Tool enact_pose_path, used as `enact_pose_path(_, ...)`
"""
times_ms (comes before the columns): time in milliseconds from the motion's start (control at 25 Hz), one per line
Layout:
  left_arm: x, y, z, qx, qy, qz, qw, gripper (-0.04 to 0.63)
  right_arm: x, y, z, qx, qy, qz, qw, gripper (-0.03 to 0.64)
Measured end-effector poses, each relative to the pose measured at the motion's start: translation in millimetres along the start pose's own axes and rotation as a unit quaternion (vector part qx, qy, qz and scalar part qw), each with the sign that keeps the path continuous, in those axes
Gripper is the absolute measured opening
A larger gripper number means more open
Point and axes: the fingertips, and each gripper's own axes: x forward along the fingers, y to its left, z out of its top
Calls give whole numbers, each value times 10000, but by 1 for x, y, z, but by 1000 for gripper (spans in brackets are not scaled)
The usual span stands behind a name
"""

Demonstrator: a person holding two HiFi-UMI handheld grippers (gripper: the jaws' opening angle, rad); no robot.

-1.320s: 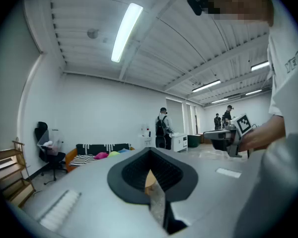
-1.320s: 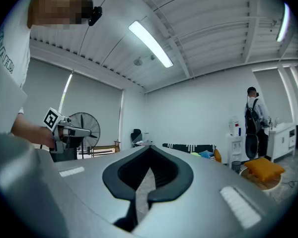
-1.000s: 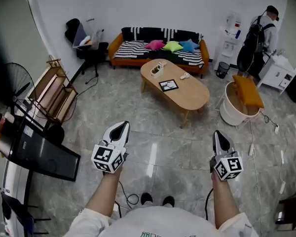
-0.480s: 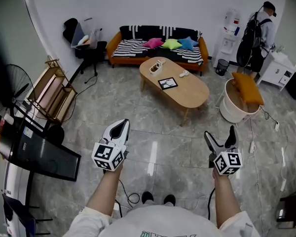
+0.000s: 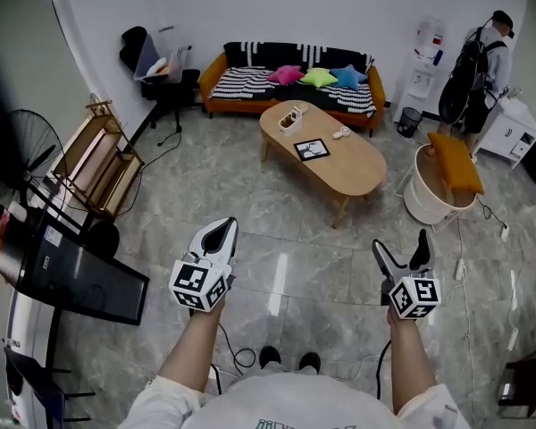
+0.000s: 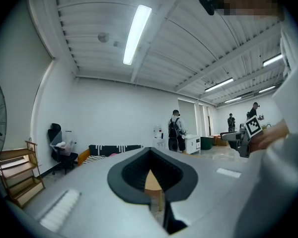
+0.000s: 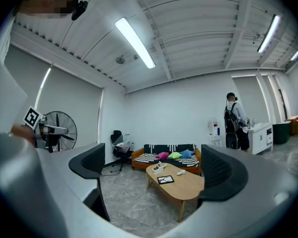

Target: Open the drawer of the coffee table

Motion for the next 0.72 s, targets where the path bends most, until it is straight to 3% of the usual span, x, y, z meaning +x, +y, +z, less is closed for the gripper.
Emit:
enact_pose_path(400,6,53,-16,-104,28,-54,9999,-2,28,40,-16,-102,142,37,9998,589)
enact_pose_path(720,48,69,-20,-44,110,-72,9999,-2,74,34,-30,-124,320,222,9992,589)
